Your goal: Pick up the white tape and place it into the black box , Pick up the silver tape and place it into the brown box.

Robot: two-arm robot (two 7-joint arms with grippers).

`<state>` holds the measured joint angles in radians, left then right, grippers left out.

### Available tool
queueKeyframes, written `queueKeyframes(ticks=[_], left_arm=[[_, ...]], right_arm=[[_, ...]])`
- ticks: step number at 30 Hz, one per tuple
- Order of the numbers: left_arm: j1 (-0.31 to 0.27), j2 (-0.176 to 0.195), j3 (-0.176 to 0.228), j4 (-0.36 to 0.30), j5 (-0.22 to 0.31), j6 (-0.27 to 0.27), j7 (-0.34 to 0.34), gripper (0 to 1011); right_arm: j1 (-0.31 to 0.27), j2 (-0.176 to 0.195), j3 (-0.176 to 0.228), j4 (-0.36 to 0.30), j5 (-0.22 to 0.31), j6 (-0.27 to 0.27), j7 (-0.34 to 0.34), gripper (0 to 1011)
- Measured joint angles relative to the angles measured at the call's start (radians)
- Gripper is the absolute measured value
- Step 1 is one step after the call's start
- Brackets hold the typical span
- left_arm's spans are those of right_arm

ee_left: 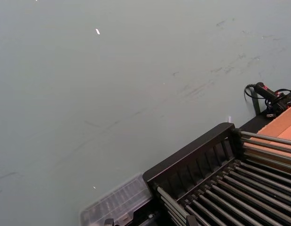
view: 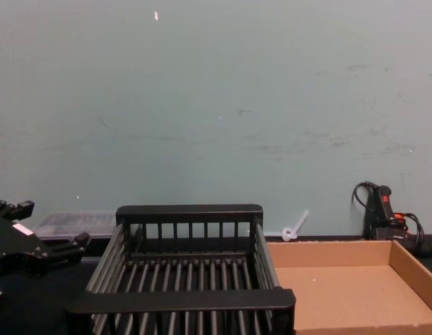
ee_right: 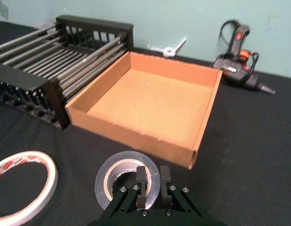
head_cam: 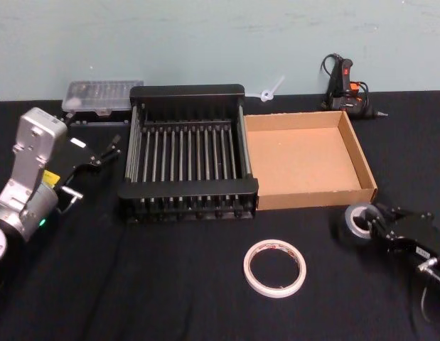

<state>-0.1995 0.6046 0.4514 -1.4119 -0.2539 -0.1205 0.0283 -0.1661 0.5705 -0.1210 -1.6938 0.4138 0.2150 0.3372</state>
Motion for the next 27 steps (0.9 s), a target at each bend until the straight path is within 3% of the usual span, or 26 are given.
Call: queueKeyframes(ticks=[16, 27], left_arm=[[0.000, 0.000, 0.000, 0.000, 0.000, 0.000, 0.000, 1001], [0.000, 0.000, 0.000, 0.000, 0.000, 0.000, 0.000, 1001]], right_arm=[[0.088, -0.008, -0.004, 0.054, -0.046, -0.066, -0.007, 192], [0.182, -0.030, -0.024, 0.145, -0.085, -0.116, 0.017, 192]])
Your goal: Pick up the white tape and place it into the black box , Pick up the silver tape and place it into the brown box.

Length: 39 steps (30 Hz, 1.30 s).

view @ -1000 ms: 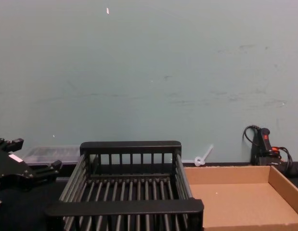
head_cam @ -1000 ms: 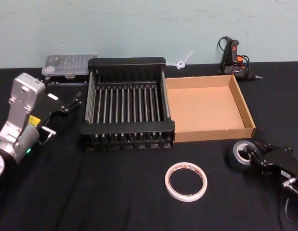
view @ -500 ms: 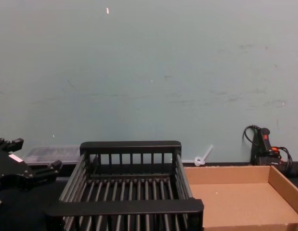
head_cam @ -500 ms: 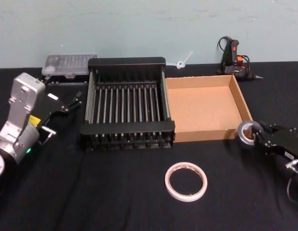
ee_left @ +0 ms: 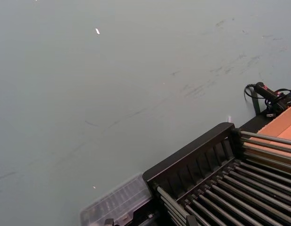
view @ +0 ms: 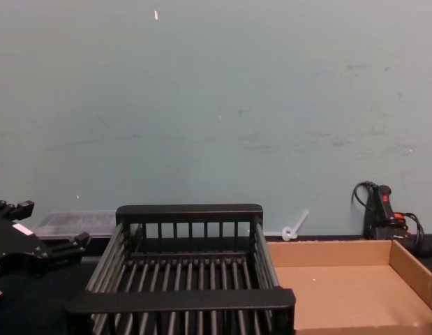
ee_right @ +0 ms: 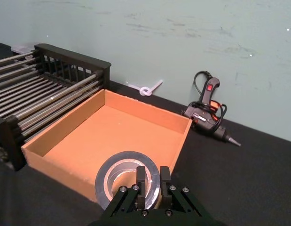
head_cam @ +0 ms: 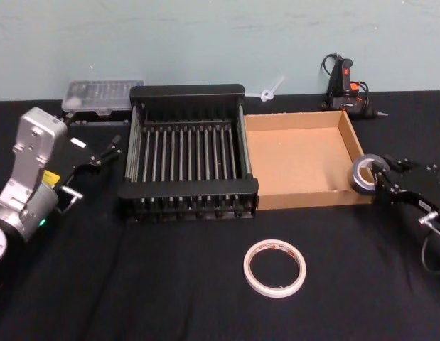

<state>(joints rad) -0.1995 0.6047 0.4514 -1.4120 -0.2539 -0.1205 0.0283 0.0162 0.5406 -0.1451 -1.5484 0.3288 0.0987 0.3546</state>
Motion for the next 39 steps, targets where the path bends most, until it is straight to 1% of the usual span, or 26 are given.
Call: queueKeyframes(ticks=[5, 12, 24, 30, 39], left_arm=[[0.000, 0.000, 0.000, 0.000, 0.000, 0.000, 0.000, 1001], [0.000, 0.000, 0.000, 0.000, 0.000, 0.000, 0.000, 1001], [0.000, 0.000, 0.000, 0.000, 0.000, 0.000, 0.000, 1001], [0.000, 0.000, 0.000, 0.000, 0.000, 0.000, 0.000, 1002], [0.000, 0.000, 0.000, 0.000, 0.000, 0.000, 0.000, 1001]], right_arm=[[0.055, -0.019, -0.020, 0.064, -0.019, -0.030, 0.017, 192], [0.113, -0.037, -0.046, 0.132, -0.035, -0.057, 0.046, 192], [0.201, -0.065, -0.094, 0.246, -0.046, -0.081, 0.094, 192], [0.225, -0.073, -0.107, 0.277, -0.050, -0.090, 0.099, 192], [0.233, -0.077, -0.111, 0.286, -0.055, -0.093, 0.098, 192]])
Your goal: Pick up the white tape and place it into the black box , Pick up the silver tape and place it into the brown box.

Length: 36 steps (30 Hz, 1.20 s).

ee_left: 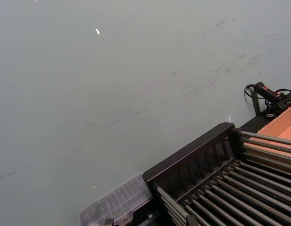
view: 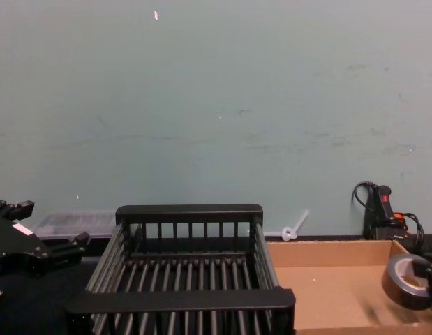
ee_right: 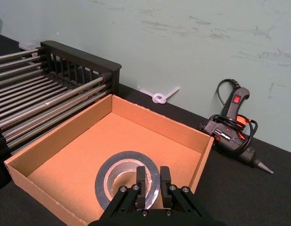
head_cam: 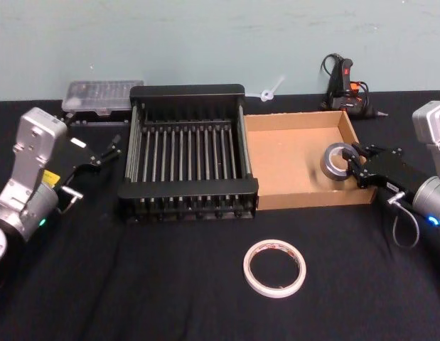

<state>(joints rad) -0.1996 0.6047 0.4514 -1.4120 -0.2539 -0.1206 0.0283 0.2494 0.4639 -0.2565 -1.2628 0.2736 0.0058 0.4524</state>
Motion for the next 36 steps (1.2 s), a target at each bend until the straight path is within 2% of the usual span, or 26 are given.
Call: queueKeyframes(ticks=[11, 13, 23, 26, 30, 36], left_arm=[[0.000, 0.000, 0.000, 0.000, 0.000, 0.000, 0.000, 1001], [0.000, 0.000, 0.000, 0.000, 0.000, 0.000, 0.000, 1001], [0.000, 0.000, 0.000, 0.000, 0.000, 0.000, 0.000, 1001], [0.000, 0.000, 0.000, 0.000, 0.000, 0.000, 0.000, 1001], [0.000, 0.000, 0.000, 0.000, 0.000, 0.000, 0.000, 1001], [0.000, 0.000, 0.000, 0.000, 0.000, 0.000, 0.000, 1001]], right_arm=[[-0.002, 0.001, 0.001, -0.002, 0.002, 0.000, 0.000, 192], [-0.002, 0.001, 0.001, -0.003, 0.002, 0.000, 0.000, 231], [-0.003, 0.002, 0.002, -0.003, 0.003, 0.000, 0.001, 567], [-0.003, 0.002, 0.002, -0.004, 0.003, 0.000, 0.001, 622], [-0.004, 0.002, 0.002, -0.004, 0.003, 0.001, 0.001, 787], [-0.004, 0.002, 0.002, -0.004, 0.003, 0.001, 0.001, 926]])
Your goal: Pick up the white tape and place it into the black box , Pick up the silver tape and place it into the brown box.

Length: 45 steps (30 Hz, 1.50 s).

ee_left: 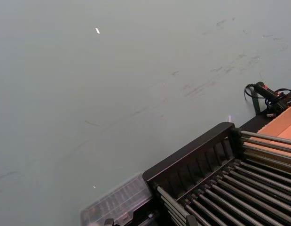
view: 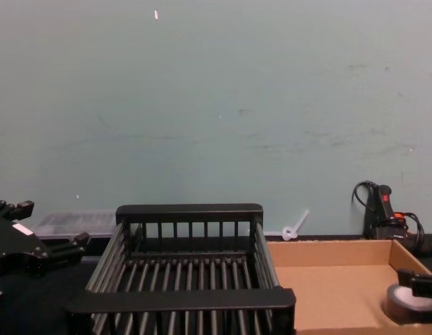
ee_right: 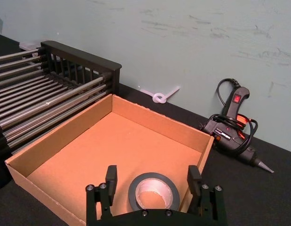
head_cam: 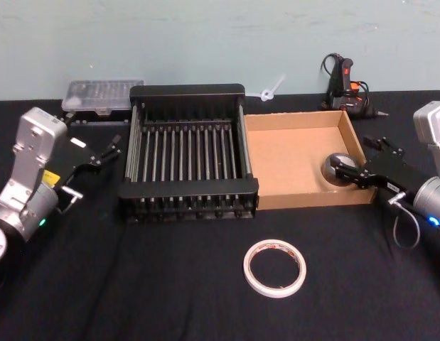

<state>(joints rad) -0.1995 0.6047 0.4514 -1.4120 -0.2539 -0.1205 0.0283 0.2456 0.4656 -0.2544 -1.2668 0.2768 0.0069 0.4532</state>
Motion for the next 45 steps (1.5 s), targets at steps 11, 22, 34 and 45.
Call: queueKeyframes(ticks=[11, 22, 34, 45], left_arm=[[0.000, 0.000, 0.000, 0.000, 0.000, 0.000, 0.000, 1001], [0.000, 0.000, 0.000, 0.000, 0.000, 0.000, 0.000, 1001], [0.000, 0.000, 0.000, 0.000, 0.000, 0.000, 0.000, 1001], [0.000, 0.000, 0.000, 0.000, 0.000, 0.000, 0.000, 1001]], right_arm=[[0.000, 0.000, 0.000, 0.000, 0.000, 0.001, 0.000, 1002], [0.000, 0.000, 0.000, 0.000, 0.000, 0.001, 0.000, 1002], [-0.038, 0.017, 0.018, -0.076, 0.031, 0.043, -0.005, 1002], [-0.112, 0.059, 0.029, -0.197, 0.082, 0.104, 0.004, 1002]])
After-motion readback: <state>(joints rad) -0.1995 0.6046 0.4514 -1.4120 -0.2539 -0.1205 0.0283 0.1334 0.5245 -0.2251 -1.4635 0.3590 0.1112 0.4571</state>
